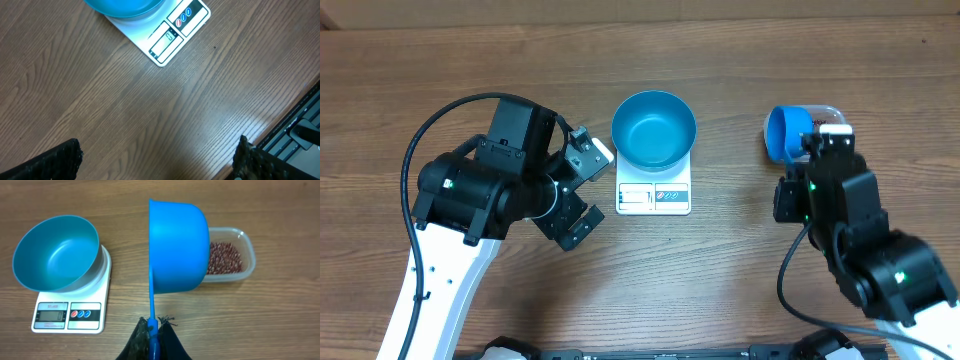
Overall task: Scoop item into bowl and weigh 150g on scale
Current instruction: 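Lower the blue scoop with the right gripper into the bean tub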
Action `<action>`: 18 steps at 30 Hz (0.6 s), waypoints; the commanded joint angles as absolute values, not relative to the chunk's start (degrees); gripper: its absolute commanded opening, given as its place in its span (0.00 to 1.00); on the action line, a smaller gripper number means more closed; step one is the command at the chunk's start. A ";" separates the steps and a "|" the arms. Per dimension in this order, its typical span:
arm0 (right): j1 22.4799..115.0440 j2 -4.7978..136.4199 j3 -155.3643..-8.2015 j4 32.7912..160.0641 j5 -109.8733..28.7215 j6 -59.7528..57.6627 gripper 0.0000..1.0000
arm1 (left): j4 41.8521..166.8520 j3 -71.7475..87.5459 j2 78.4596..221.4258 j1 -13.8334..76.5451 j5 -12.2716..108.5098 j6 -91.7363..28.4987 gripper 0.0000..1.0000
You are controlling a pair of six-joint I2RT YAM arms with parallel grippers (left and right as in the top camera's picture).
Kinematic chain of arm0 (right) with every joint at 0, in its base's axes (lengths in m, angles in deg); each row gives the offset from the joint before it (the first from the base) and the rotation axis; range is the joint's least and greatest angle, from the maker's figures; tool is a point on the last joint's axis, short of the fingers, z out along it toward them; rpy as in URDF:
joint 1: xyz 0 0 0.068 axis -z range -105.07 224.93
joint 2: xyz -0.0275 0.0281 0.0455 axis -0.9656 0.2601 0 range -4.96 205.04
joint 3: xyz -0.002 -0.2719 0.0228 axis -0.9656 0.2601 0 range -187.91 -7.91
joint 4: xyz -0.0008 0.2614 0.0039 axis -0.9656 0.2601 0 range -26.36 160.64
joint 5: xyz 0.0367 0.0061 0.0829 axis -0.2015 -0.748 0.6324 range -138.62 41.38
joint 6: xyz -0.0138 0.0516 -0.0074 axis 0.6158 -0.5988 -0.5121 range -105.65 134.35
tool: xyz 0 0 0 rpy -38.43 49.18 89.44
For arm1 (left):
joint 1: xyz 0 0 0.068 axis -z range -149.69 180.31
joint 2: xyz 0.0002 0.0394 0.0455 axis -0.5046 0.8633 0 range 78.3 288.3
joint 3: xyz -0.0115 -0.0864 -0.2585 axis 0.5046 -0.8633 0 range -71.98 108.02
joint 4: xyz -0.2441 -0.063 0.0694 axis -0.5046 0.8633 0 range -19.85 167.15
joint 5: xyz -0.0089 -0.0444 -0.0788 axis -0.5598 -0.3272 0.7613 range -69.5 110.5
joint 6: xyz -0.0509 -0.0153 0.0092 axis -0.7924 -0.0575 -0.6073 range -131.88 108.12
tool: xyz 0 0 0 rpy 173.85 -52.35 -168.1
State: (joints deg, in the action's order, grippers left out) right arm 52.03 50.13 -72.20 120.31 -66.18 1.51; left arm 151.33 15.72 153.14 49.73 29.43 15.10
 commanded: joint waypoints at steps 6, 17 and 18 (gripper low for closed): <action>56.77 62.17 -81.53 127.58 -74.03 5.47 0.04 | 151.29 16.93 152.53 49.84 29.48 15.12 0.99; 63.55 73.17 -81.58 121.03 -74.71 11.92 0.04 | 151.29 16.93 152.53 49.84 29.48 15.10 1.00; 63.55 74.41 -81.58 120.72 -74.77 11.92 0.04 | 151.29 16.93 152.53 49.84 29.48 15.10 1.00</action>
